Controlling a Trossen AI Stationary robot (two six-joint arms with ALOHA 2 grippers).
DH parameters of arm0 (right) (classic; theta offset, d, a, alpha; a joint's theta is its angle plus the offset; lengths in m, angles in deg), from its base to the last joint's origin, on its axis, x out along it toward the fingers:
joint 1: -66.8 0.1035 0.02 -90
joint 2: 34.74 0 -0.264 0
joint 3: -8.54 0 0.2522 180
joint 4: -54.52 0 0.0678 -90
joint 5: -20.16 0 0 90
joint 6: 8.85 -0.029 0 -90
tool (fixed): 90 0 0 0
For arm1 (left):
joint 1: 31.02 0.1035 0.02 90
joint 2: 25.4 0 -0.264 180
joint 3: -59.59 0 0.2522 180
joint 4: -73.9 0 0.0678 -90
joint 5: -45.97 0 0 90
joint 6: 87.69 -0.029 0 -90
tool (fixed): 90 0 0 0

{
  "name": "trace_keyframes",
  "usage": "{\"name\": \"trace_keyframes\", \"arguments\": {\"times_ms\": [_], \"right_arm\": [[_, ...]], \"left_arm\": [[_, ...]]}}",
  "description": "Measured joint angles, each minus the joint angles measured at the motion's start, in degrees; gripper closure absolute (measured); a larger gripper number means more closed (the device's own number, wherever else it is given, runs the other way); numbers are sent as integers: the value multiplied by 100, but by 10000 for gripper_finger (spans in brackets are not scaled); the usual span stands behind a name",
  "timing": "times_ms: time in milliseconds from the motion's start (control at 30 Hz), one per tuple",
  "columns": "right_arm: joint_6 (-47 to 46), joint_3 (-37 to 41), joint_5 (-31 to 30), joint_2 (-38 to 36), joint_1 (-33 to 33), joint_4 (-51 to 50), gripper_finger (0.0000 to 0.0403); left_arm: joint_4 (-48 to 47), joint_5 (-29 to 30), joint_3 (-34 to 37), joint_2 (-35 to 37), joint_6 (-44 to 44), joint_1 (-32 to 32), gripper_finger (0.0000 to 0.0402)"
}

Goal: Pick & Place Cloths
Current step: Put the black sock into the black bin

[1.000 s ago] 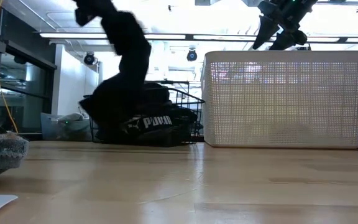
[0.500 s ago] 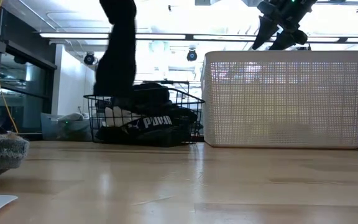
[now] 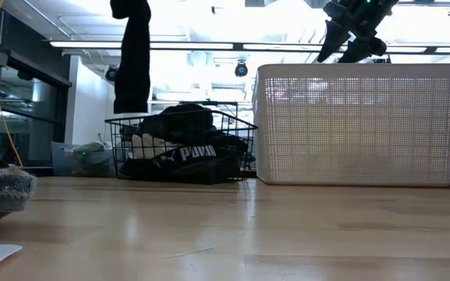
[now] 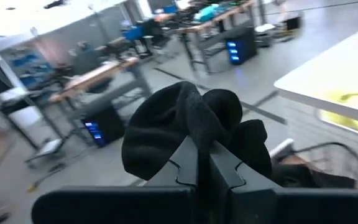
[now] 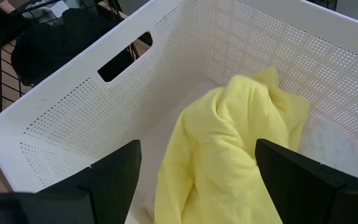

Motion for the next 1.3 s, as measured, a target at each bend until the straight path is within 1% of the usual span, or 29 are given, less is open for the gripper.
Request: {"name": "trace_keyframes", "arguments": {"times_ms": [133, 333, 467, 567, 700, 867, 967, 1033, 1167, 1300], "right_arm": [[0, 0, 0, 0, -4, 2, 95], [0, 0, 0, 0, -4, 2, 95], [2, 0, 0, 0, -4, 33, 95], [2, 0, 0, 0, -4, 48, 95], [20, 0, 0, 0, -4, 48, 95], [56, 0, -3, 2, -4, 47, 95], [74, 0, -1, 2, -4, 46, 95], [81, 0, 0, 2, -4, 46, 95], [85, 0, 0, 2, -4, 46, 95], [85, 0, 0, 2, -4, 43, 95]], "left_arm": [[-2, 513, 0, 2, -153, 0, 401], [-135, 1024, 0, 2, -251, 16, 401], [-229, 1122, 0, 0, -242, 422, 401], [-322, 973, 0, -77, -221, 908, 401], [-393, 482, 12, -116, -178, 1582, 401], [-738, 97, 11, -202, 73, 2348, 401], [-939, -232, 11, -293, 135, 2771, 401], [-1065, -356, 11, -391, 219, 3029, 401], [-1305, -414, 11, -661, 363, 3490, 401], [-1366, -857, 11, -959, 367, 3867, 401]]}}
